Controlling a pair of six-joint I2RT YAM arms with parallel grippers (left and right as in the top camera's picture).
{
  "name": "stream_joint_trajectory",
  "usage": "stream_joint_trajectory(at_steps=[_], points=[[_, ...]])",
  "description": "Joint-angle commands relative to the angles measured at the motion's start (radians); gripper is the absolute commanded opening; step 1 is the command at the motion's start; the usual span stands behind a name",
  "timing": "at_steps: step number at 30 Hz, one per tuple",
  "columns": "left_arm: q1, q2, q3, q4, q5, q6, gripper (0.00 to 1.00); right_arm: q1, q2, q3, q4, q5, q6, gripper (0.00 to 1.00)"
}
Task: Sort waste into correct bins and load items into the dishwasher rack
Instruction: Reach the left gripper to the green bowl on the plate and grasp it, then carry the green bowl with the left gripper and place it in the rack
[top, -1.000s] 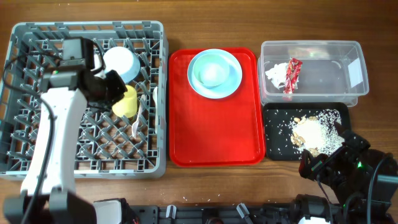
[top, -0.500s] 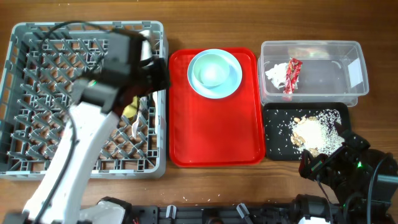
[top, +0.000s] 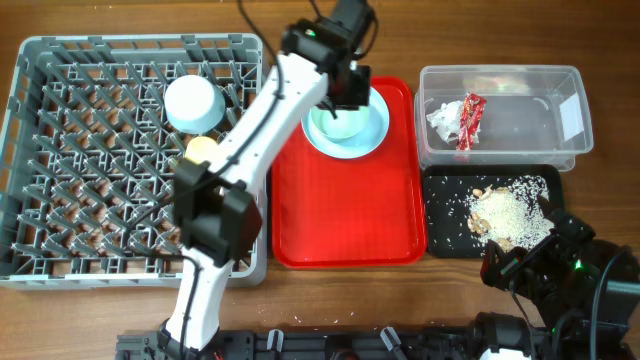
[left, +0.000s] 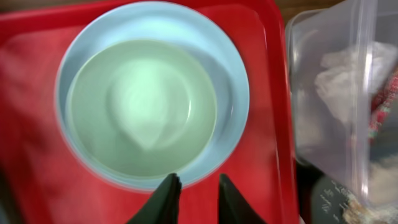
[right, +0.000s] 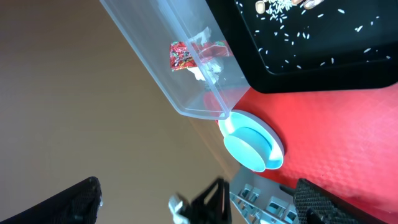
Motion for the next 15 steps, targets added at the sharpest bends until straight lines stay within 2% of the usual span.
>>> stream_joint_trajectory(at_steps=[1,9,14,15], points=[[-0.058,0.082,0.026,0.075,-0.159,0.024,0.25,-0.006,-0.005,0.008,-0.003,-0.008,0.051,1.0],[-0.096,0.183,0.021,0.149,-0.282,0.023,0.22,-0.006,-0.005,0.008,-0.009,-0.008,0.052,1.0],[-0.093,0.239,0.018,0.156,-0.284,0.023,0.2,-0.006,-0.005,0.008,-0.009,-0.008,0.051,1.0],[-0.094,0.246,0.018,0.153,-0.284,0.024,0.17,-0.006,-0.005,0.008,-0.009,-0.008,0.052,0.99]])
